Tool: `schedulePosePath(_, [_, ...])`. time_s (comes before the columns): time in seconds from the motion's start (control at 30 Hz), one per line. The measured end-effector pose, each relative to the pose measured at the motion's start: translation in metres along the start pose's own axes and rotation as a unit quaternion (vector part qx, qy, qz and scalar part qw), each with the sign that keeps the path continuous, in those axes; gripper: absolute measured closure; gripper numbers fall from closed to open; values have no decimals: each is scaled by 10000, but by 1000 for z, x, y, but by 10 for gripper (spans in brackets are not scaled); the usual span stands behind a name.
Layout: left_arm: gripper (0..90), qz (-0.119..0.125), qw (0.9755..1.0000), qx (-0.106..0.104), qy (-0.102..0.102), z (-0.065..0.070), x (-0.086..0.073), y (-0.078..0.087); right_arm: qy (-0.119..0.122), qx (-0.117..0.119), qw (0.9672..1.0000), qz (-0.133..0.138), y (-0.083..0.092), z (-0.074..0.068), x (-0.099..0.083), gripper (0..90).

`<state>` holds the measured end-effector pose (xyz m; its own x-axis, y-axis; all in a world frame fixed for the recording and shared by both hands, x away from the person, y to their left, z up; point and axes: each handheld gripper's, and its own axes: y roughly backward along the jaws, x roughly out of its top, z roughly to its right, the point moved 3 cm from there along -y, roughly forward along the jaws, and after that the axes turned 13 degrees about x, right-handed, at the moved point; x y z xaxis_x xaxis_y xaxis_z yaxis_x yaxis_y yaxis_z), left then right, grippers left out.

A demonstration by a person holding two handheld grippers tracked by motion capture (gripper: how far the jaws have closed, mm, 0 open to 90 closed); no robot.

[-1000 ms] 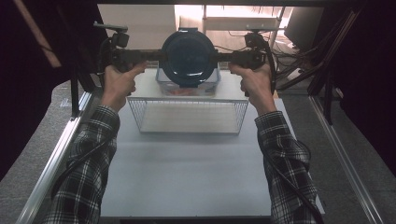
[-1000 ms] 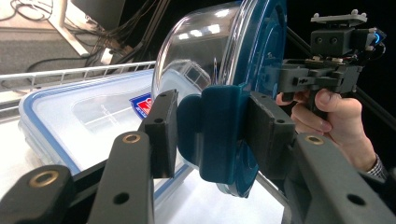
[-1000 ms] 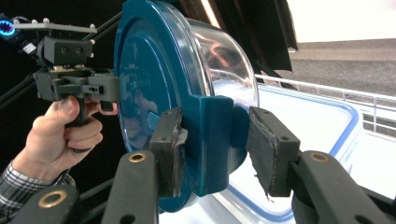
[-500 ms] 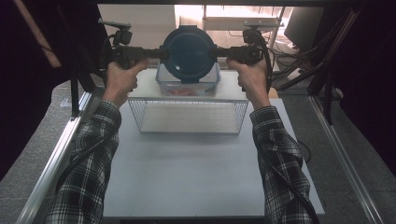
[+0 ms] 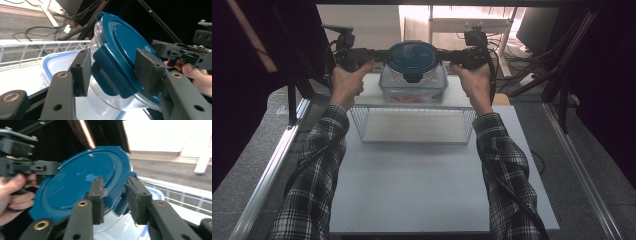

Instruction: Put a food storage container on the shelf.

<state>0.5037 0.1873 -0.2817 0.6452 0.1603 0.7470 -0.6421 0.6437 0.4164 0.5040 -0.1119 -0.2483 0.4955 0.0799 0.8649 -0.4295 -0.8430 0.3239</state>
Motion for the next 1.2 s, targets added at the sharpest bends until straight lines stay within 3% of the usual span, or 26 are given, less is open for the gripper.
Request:
schedulePosePath(0.07, [531, 79, 9992, 313, -248, 7, 3, 3, -12, -24, 10000, 13, 0, 0, 0, 680])
schedulePosePath(0.13, [567, 214, 9968, 582, -504, 13, 5, 9, -3, -40, 10000, 57, 0, -1, -1, 682])
schedulePosePath(0.2, [677, 367, 9946, 598, -762, 18, 5, 18, 60, -102, 9998, 130, 2, -4, -2, 682])
schedulePosePath(0.33, [878, 256, 9908, 590, -1187, 26, -6, 38, 304, 6, 9992, 253, 16, -12, -5, 742])
schedulePosePath(0.47, [898, 43, 9895, 516, -1351, 28, -26, 42, 396, -17, 9992, 110, 29, -15, -12, 853])
schedulePosePath(0.57, [898, -16, 9893, 438, -1392, 28, -38, 38, 449, 110, 9989, -114, 28, -18, -22, 863])
schedulePosePath(0.67, [898, -87, 9894, 571, -1331, 26, -41, 29, 461, 93, 9985, -290, 22, -16, -30, 864])
schedulePosePath(0.73, [898, -61, 9893, 614, -1319, 26, -40, 25, 420, 106, 9986, -293, 17, -15, -31, 864])
schedulePosePath(0.83, [898, -9, 9878, 846, -1306, 25, -37, 22, 442, 52, 9985, -308, 12, -13, -31, 866])
schedulePosePath(0.93, [897, 23, 9892, 804, -1222, 21, -34, 20, 392, 30, 9990, -235, 10, -10, -28, 870])
schedulePosePath(1.2, [866, 99, 9901, 807, -1142, 17, -33, 17, 397, -57, 9989, -238, 8, -8, -27, 846])
